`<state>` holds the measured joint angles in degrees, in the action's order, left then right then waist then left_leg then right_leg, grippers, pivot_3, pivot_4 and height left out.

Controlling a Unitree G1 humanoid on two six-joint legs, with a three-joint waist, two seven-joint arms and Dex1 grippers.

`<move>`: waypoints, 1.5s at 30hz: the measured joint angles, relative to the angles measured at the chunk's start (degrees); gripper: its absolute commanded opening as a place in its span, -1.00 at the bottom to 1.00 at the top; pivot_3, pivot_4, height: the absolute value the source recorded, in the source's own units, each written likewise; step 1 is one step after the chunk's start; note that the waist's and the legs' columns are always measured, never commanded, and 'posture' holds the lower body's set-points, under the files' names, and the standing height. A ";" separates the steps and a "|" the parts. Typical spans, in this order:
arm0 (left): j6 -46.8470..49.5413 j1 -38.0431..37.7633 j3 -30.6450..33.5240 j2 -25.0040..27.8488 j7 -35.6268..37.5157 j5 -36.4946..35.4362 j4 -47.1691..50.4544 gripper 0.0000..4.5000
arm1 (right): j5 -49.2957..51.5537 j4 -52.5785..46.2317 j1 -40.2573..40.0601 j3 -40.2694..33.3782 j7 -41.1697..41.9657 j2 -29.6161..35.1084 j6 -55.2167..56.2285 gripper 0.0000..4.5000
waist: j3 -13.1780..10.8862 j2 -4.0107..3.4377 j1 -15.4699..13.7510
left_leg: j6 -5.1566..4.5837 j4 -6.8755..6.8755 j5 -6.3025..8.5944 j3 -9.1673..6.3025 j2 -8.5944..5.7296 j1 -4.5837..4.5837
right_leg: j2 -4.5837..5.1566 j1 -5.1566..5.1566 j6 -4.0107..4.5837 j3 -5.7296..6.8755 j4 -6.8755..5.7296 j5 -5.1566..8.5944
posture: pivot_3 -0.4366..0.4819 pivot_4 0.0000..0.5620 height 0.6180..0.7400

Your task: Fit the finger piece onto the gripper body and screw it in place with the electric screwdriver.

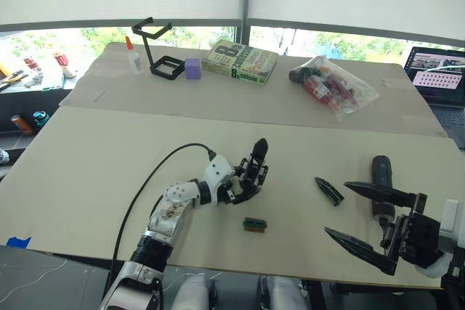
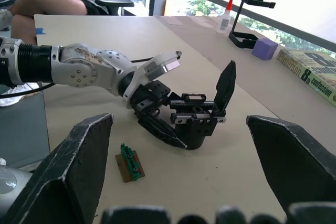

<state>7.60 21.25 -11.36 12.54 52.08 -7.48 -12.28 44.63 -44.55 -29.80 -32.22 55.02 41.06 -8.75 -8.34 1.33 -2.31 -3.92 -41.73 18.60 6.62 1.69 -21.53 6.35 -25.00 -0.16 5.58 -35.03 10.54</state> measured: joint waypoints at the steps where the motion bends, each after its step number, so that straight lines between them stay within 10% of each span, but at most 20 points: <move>1: 0.06 0.12 0.02 1.20 1.49 -0.91 -0.05 0.99 | 0.04 0.00 0.01 0.00 -0.07 0.00 -0.05 1.00 | 0.00 -0.01 0.02 | 0.00 0.00 0.00 0.01 0.01 0.02 | 0.00 0.00 0.00 0.00 -0.01 0.00 | -0.05 -0.47 1.00; 22: -15.51 23.07 -2.37 0.78 24.20 0.83 -35.51 0.99 | -0.12 -0.71 -0.84 1.23 -0.57 -0.46 -0.18 1.00 | 0.00 0.01 0.09 | -0.04 -0.01 0.02 0.03 -0.11 -0.08 | 0.00 -0.01 -0.06 0.01 0.04 0.02 | -0.05 -0.47 1.00; 26: -19.94 23.94 -2.09 0.44 25.41 1.50 -39.50 0.41 | -0.12 -1.60 -1.81 1.17 -1.24 -0.78 -0.18 1.00 | 0.00 0.01 0.14 | -0.05 -0.01 0.03 0.02 -0.09 -0.08 | 0.00 -0.02 -0.06 0.00 0.04 0.02 | -0.05 -0.47 1.00; 28: -21.44 23.92 -1.92 0.45 25.73 1.57 -40.04 0.04 | -0.12 -1.95 -2.13 1.16 -1.55 -0.87 -0.19 1.00 | 0.00 0.01 0.14 | -0.06 -0.01 0.03 0.02 -0.08 -0.08 | 0.01 -0.02 -0.06 0.00 0.04 0.02 | -0.05 -0.47 1.00; 45: -12.92 11.62 -2.63 0.28 18.78 1.79 -18.35 0.04 | 0.92 -3.04 1.92 1.58 -3.29 0.67 -3.24 1.00 | 0.00 0.00 -0.01 | -0.08 -0.02 0.05 0.01 -0.08 -0.09 | 0.06 -0.03 -0.07 0.01 0.03 0.02 | -0.05 -0.47 1.00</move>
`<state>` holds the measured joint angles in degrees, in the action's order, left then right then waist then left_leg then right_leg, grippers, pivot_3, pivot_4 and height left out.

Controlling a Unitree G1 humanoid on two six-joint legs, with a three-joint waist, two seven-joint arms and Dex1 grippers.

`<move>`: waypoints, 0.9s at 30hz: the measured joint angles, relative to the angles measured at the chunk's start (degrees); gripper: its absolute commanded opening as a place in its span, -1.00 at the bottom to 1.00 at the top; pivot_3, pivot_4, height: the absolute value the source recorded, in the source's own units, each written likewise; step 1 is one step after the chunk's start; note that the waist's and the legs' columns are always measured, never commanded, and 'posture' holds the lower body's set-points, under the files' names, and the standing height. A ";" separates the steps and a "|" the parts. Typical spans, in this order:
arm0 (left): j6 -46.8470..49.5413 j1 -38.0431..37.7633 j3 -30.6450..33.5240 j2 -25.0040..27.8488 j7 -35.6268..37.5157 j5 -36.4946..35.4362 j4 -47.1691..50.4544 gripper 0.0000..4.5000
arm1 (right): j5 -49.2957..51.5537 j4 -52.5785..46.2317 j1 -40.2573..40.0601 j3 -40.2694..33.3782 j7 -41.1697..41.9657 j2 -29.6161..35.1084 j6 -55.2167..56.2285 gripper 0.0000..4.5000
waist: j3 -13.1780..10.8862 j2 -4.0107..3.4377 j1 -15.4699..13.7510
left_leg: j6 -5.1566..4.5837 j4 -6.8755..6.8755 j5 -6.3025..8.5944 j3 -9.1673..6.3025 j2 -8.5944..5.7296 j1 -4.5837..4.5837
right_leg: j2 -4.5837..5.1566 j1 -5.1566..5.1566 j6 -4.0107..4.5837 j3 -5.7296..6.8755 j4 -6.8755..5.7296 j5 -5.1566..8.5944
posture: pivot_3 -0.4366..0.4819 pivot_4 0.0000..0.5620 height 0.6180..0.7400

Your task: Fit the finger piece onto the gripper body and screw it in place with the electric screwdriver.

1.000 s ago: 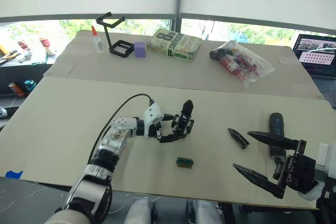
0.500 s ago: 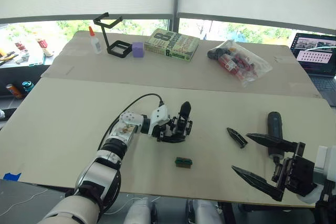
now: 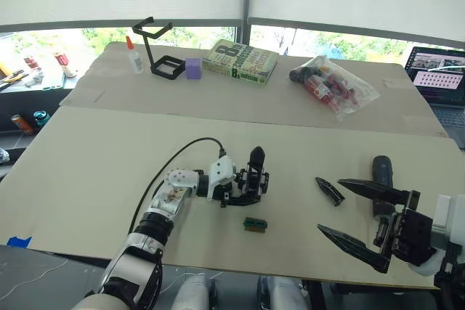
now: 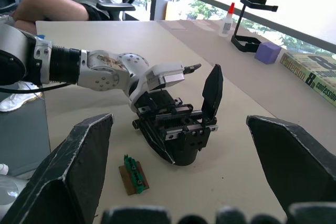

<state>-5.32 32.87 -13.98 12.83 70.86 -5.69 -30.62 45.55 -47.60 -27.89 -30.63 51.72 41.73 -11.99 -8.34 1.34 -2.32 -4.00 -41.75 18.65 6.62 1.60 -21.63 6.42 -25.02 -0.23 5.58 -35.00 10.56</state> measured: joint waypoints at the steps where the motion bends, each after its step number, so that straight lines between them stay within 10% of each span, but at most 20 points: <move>1: 0.05 0.00 -0.21 -0.04 -0.49 0.29 0.14 0.04 | 0.15 0.00 0.25 0.24 -0.03 0.04 -0.04 1.00 | 0.00 -0.01 -0.02 | 0.00 0.00 0.00 0.00 -0.01 0.01 | 0.00 0.01 0.00 0.00 0.00 0.00 | -0.05 -0.47 1.00; 23: -2.85 6.03 -1.66 -0.86 -0.75 1.90 -9.45 0.04 | 0.29 0.53 -1.78 0.42 1.25 -0.52 -0.79 1.00 | 0.01 -0.01 -0.10 | -0.11 0.00 0.07 -0.02 0.01 0.48 | 0.05 0.53 -0.15 0.01 0.05 0.08 | -0.05 -0.47 1.00; 24: -2.69 6.23 -1.64 -0.90 -0.53 1.69 -9.83 0.51 | 0.29 0.49 -1.79 0.42 1.14 -0.52 -0.80 1.00 | 0.01 -0.01 -0.10 | -0.12 0.00 0.08 -0.02 0.01 0.48 | 0.05 0.53 -0.15 0.01 0.05 0.08 | -0.05 -0.47 1.00; 27: -2.30 6.51 -1.38 -0.90 -0.56 1.49 -10.22 0.98 | 0.37 0.10 -1.79 0.42 0.59 -0.51 -0.91 1.00 | 0.01 -0.01 -0.03 | -0.12 0.00 0.08 -0.02 0.02 0.48 | 0.05 0.52 -0.11 0.01 0.04 0.06 | -0.05 -0.47 1.00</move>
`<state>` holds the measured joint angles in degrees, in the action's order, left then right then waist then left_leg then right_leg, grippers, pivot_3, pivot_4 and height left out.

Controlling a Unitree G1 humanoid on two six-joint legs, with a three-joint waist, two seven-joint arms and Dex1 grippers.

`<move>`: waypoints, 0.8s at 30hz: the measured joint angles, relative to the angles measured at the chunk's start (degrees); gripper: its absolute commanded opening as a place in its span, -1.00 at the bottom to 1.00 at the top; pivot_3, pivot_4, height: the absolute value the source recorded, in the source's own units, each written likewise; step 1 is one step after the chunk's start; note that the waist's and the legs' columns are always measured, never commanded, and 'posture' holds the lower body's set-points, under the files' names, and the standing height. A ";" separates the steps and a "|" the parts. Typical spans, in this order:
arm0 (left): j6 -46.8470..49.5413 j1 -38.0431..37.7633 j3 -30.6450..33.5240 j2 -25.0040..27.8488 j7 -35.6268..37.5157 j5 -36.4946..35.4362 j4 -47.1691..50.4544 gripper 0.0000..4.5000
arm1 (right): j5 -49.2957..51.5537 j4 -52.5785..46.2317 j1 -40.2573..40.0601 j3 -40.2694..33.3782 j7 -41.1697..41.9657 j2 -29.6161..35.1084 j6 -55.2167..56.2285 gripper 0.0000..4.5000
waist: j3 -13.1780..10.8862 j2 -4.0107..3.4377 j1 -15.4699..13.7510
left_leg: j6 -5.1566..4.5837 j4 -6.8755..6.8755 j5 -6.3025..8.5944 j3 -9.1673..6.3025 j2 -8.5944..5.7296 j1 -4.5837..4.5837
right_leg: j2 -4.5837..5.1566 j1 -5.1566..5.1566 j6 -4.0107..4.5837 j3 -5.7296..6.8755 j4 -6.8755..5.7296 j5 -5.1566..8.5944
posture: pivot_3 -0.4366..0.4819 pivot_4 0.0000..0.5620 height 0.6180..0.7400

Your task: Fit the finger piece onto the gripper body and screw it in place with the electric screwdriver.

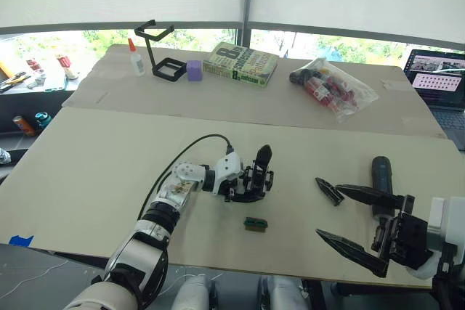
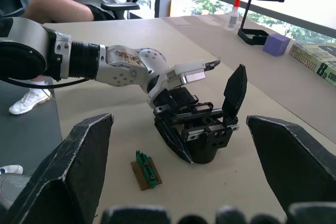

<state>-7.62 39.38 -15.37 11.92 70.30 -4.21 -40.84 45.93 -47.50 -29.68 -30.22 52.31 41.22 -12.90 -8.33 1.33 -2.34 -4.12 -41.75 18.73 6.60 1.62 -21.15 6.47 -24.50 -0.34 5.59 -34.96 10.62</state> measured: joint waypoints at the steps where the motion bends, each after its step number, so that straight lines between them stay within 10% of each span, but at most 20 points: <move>1: 0.00 -0.01 0.15 0.06 0.06 -0.14 0.01 0.98 | 0.39 -0.19 -0.07 0.00 -0.15 0.05 -0.27 1.00 | 0.00 0.00 0.03 | 0.00 0.00 0.00 0.00 0.00 0.00 | 0.00 0.00 0.04 0.00 0.00 -0.02 | -0.05 -0.47 1.00; 13: 5.69 -13.59 10.02 15.84 13.95 -15.37 18.78 0.98 | 11.43 3.96 6.76 -3.64 -16.44 21.78 -27.32 1.00 | -0.01 -0.02 1.81 | 0.18 0.02 -0.04 0.05 0.18 -0.36 | 0.05 -0.58 0.24 -0.11 -0.06 0.02 | -0.05 -0.47 1.00; 24: 22.47 -20.50 13.65 22.61 12.58 -29.48 49.15 0.98 | -0.41 19.18 29.02 22.41 -24.99 26.58 -45.36 1.00 | -0.06 -0.06 0.62 | 0.52 -0.07 -0.24 0.05 -0.05 -0.78 | 0.02 -0.70 -0.03 -0.11 0.09 -0.02 | -0.05 -0.47 1.00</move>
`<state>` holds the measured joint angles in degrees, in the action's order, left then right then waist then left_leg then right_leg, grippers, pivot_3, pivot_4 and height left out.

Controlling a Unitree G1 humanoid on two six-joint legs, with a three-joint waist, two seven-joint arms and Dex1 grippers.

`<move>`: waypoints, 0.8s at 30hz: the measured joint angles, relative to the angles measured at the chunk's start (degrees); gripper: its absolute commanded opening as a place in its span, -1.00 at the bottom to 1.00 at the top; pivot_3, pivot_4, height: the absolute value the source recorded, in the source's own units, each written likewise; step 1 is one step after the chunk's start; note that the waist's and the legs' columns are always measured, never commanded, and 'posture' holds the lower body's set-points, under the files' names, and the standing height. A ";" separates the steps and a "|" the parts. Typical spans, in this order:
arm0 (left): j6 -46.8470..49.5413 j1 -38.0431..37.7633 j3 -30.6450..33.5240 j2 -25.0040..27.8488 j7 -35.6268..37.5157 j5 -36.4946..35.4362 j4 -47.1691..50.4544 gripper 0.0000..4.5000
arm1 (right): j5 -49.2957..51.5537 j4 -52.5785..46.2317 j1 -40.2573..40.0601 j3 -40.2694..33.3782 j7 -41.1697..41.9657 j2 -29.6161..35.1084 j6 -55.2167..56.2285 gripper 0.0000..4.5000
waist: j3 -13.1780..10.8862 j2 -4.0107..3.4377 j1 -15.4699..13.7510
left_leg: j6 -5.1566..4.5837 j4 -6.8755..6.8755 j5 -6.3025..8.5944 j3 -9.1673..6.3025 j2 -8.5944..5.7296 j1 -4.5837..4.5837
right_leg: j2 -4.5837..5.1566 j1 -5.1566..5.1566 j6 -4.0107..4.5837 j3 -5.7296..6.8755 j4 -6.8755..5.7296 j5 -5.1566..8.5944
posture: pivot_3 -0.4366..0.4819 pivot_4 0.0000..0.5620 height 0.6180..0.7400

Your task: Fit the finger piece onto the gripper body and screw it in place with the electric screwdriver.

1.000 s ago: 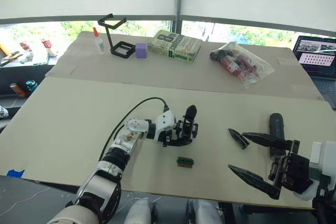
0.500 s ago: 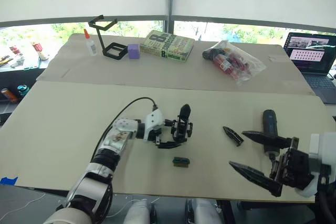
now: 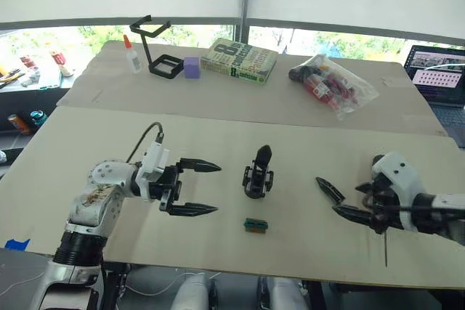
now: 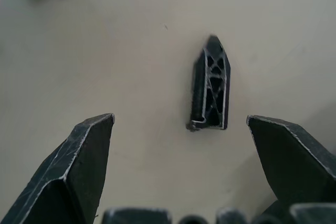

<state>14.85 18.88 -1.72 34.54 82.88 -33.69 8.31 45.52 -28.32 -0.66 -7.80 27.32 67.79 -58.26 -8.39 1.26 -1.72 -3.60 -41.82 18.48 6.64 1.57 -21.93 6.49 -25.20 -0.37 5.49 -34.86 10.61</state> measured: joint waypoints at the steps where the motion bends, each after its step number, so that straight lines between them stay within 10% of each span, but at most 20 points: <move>1: 0.77 -0.33 -0.05 0.07 -0.34 -0.42 1.11 0.98 | -1.44 1.23 1.84 2.61 0.04 -0.31 -0.66 1.00 | 0.00 -0.01 0.03 | 0.01 0.00 -0.01 0.00 0.01 0.00 | -0.01 0.00 -0.01 0.01 -0.02 0.01 | -0.05 -0.47 1.00; 9: 4.21 -1.30 -0.01 -0.42 -4.09 -3.55 5.29 0.98 | -10.17 9.99 14.59 13.84 3.44 -4.25 -3.03 1.00 | -0.03 -0.07 0.60 | 0.11 0.01 -0.06 -0.02 0.04 0.02 | -0.08 -0.02 -0.02 0.05 -0.10 0.01 | -0.05 -0.47 1.00; 19: 4.02 0.99 1.88 -0.28 -7.24 -4.21 4.55 1.00 | -13.02 9.16 16.09 15.24 6.30 -7.00 -6.22 -0.47 | -0.02 -0.02 0.91 | 0.13 -0.02 -0.07 -0.02 0.04 0.09 | -0.08 0.10 -0.04 0.06 -0.09 0.00 | -0.05 -0.47 1.00; 24: 4.11 2.57 2.07 -0.60 -7.64 -4.59 4.22 1.00 | -14.20 7.80 13.77 13.42 6.46 -7.56 -5.40 -0.49 | -0.01 -0.03 0.96 | 0.15 0.01 -0.08 -0.02 0.06 0.19 | -0.10 0.15 -0.06 0.06 -0.11 0.02 | -0.05 -0.47 1.00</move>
<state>18.96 21.45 0.35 33.94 75.24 -38.27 12.53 31.31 -20.52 13.11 5.62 33.79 60.24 -63.66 -8.40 1.24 -0.76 -3.45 -41.81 18.40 6.63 1.62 -21.74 6.39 -25.04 -0.42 5.54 -34.97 10.63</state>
